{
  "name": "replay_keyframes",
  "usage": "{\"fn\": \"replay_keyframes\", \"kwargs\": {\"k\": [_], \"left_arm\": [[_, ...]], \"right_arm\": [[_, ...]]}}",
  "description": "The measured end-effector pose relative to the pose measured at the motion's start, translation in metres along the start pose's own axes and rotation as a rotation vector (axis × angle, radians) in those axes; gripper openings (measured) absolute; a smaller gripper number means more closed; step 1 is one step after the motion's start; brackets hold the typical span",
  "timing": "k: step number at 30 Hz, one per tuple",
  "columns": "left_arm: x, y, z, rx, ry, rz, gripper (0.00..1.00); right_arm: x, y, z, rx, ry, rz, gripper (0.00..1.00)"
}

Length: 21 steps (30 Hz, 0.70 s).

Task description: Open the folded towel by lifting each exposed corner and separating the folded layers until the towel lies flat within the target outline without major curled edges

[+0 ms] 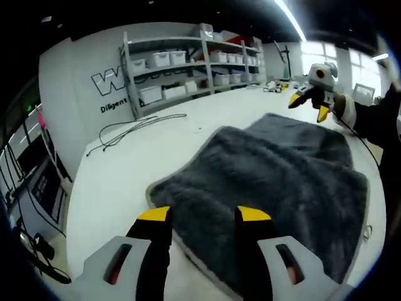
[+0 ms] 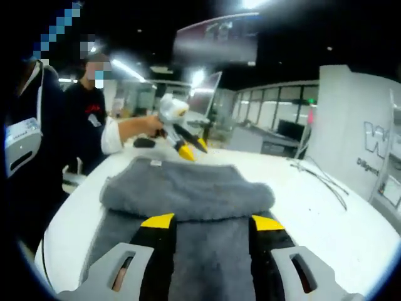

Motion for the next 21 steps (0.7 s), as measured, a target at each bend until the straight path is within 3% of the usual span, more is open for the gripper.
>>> {"fn": "replay_keyframes", "kwargs": {"k": [3,8,15,21], "left_arm": [[0.003,0.000,0.001,-0.068,0.018,-0.018,0.40],[0.003,-0.004,0.000,-0.066,0.003,-0.023,0.43],[-0.001,-0.013,-0.010,0.040,-0.049,-0.044,0.51],[-0.003,-0.022,-0.016,0.066,-0.067,-0.026,0.56]], "right_arm": [[0.013,-0.013,-0.007,-0.049,-0.001,0.016,0.45],[0.034,-0.029,-0.017,-0.067,-0.024,0.024,0.50],[0.064,-0.054,-0.030,-0.072,0.003,0.062,0.55],[0.079,-0.069,-0.031,-0.059,0.039,0.083,0.60]]}}
Point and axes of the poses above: the point that each gripper's makers call its tool centre point, and the gripper's own axes: x roughly backward along the fingers, z roughly to its left, y roughly out of its top, the point moved 4 cm from there along x, roughly backward along the fingers, and after that the axes turned 8 degrees about -z, right-handed, at the moved point
